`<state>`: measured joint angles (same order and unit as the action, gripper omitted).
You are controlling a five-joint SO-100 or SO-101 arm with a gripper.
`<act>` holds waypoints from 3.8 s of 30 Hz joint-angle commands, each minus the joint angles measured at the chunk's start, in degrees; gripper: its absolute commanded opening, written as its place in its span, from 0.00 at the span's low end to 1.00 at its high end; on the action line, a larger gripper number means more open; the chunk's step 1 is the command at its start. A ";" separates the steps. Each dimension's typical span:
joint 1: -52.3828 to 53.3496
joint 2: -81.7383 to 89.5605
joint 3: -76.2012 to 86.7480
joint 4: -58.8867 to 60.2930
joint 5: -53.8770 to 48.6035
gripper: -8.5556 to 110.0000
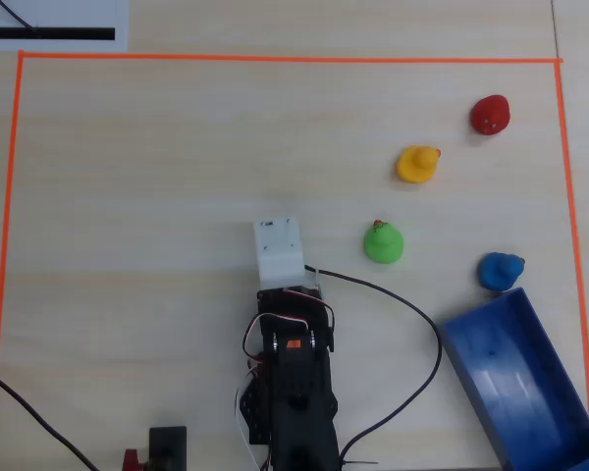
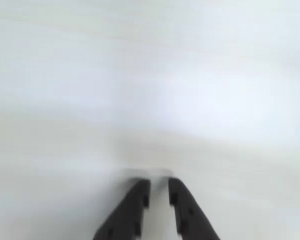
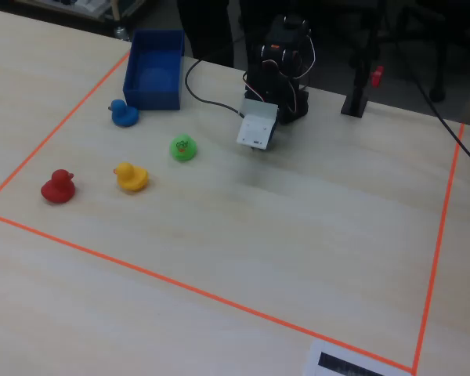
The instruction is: Grasp red duck and put it into box.
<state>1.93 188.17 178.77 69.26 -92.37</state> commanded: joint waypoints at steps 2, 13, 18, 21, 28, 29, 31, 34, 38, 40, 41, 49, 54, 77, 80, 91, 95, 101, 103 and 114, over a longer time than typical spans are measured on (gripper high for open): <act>4.04 -11.07 -2.55 -19.78 1.23 0.07; 14.94 -50.36 -23.03 -68.20 8.70 0.11; 23.55 -67.24 -34.72 -78.40 9.93 0.11; 27.69 -77.17 -43.51 -81.56 11.51 0.15; 34.10 -100.28 -64.34 -86.57 13.10 0.19; 34.80 -103.10 -66.97 -86.84 13.10 0.19; 35.86 -108.46 -72.07 -87.10 13.18 0.21; 37.35 -115.84 -78.84 -88.51 13.18 0.24; 38.94 -124.98 -88.59 -89.21 13.27 0.28; 39.73 -129.55 -94.04 -89.21 13.71 0.30; 40.17 -131.66 -96.59 -89.21 13.80 0.30; 42.63 -143.88 -111.53 -88.86 13.71 0.33; 42.63 -145.99 -113.91 -87.63 13.45 0.34; 42.98 -151.70 -119.36 -84.90 13.54 0.33; 43.59 -152.14 -119.88 -84.55 14.06 0.33; 44.03 -153.90 -120.23 -83.14 13.36 0.33; 43.51 -153.90 -120.59 -83.06 13.45 0.33; 43.07 -153.72 -120.59 -82.00 13.54 0.33; 42.71 -153.98 -120.76 -82.00 13.45 0.32; 40.34 -154.42 -122.52 -80.07 11.51 0.07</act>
<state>43.07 32.08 58.89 -11.34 -80.24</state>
